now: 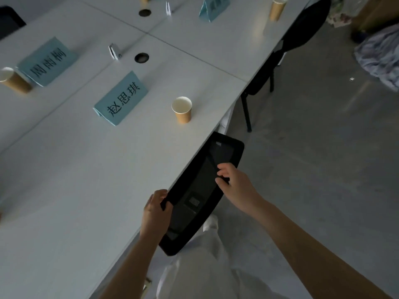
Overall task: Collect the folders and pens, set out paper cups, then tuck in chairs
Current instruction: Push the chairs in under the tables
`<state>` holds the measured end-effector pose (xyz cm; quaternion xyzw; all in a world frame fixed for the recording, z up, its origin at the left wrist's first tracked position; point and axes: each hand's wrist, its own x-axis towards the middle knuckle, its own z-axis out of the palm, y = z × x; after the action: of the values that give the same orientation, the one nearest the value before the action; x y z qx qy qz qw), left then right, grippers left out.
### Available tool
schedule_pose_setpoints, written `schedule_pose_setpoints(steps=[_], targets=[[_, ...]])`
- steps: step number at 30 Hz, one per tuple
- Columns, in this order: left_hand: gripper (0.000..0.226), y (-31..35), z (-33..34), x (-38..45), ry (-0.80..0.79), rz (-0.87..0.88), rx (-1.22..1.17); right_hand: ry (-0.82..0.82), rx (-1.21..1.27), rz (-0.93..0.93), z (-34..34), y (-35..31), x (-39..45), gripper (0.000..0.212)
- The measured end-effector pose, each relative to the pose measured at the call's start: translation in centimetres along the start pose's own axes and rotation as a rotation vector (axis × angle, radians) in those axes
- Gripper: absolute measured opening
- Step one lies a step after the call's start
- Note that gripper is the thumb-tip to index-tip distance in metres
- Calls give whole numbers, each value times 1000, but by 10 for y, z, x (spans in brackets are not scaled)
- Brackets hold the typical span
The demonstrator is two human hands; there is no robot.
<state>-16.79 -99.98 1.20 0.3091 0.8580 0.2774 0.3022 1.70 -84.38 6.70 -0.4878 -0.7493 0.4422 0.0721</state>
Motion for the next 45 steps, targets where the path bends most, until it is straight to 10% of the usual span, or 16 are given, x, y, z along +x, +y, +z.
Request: schedule_pose_setpoints(steps=[20,37,45], targets=[[75,97,96,147,-112,-312,290,-399,-126,-249,-82,3,264,56],[72,92,112,162,43,-345,318,-587,-129,-304,-17,-35,356,94],[68,89,118,174,146,-357,296,-528,-2,-287,-6,-40,372,70]])
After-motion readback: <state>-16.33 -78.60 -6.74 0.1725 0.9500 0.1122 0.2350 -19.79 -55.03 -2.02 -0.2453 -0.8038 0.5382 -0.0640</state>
